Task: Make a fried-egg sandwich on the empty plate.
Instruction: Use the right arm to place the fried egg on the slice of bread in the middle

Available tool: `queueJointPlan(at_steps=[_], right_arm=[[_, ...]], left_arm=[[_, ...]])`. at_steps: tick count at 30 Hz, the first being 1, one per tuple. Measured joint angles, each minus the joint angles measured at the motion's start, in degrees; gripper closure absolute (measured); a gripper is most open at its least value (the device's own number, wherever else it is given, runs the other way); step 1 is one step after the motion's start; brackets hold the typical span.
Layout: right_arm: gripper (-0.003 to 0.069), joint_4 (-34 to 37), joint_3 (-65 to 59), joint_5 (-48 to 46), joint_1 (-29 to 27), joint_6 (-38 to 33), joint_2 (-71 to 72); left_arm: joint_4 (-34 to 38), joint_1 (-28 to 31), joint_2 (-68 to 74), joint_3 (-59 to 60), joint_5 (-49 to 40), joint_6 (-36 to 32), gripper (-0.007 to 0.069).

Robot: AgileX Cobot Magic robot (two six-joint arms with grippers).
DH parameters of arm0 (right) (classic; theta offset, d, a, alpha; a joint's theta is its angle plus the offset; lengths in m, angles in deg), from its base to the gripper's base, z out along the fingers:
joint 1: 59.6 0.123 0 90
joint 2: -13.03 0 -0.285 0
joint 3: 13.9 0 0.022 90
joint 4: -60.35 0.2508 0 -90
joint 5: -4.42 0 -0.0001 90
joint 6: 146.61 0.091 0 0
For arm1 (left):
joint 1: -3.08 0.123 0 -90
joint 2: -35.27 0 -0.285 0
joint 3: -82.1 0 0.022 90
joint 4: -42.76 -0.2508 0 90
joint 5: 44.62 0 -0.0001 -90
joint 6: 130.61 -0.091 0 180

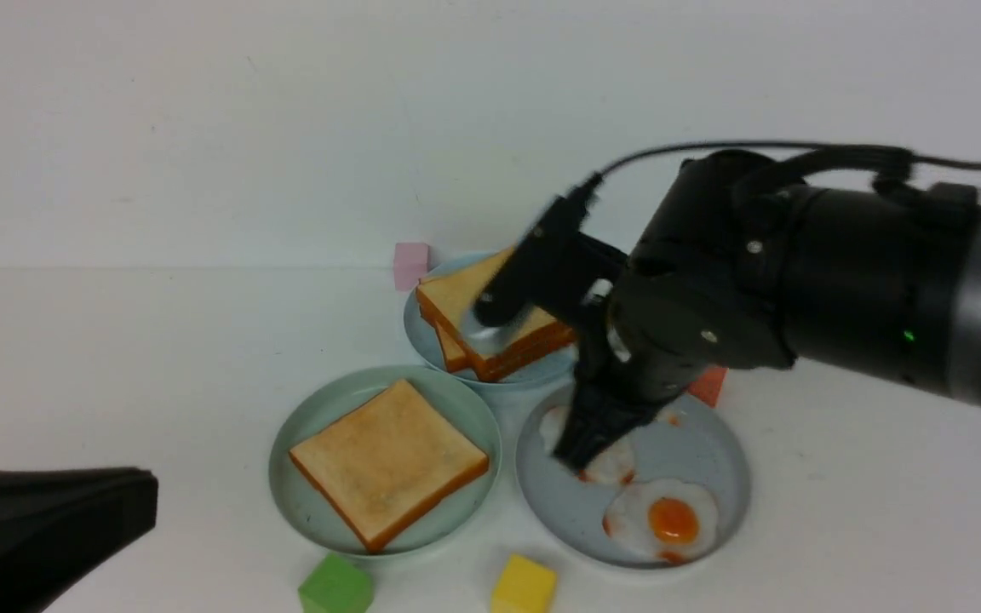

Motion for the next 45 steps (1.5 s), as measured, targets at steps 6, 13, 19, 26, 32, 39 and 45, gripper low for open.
queueJointPlan(at_steps=[6, 13, 19, 26, 32, 39, 45], right_arm=[[0.0571, -4.2, 0.0, 14.8, 6.0, 0.9, -4.1], [0.0571, -14.9, 1.9, 20.9, 5.9, 7.8, -12.7], [0.0571, -19.5, 6.3, 21.9, 5.9, 11.1, -17.7], [0.0571, -17.0, 6.9, 19.1, 5.9, 11.1, -20.0], [0.0571, -12.5, 6.9, 14.3, 6.1, 11.1, -20.1], [0.0571, -12.2, 6.9, 16.8, 7.4, 11.1, -20.2], [0.0571, -14.9, 7.6, 18.2, 7.5, 11.1, -20.7]], left_arm=[[-0.3, 0.0, 0.1, 0.1, 5.2, 0.0, 0.0638], [-1.3, 0.0, 0.1, 0.2, 11.8, 0.0, 0.0637], [-3.3, 0.0, 0.1, 0.2, 12.2, 0.0, 0.0637], [-3.8, 0.0, 0.1, 0.2, 12.2, 0.0, 0.0634], [-4.6, 0.0, 0.1, 0.2, 12.2, 0.0, 0.0634], [-5.0, 0.0, 0.1, 0.3, 12.2, 0.0, 0.063], [-5.0, 0.0, 0.1, 0.3, 12.2, 0.0, 0.0627]])
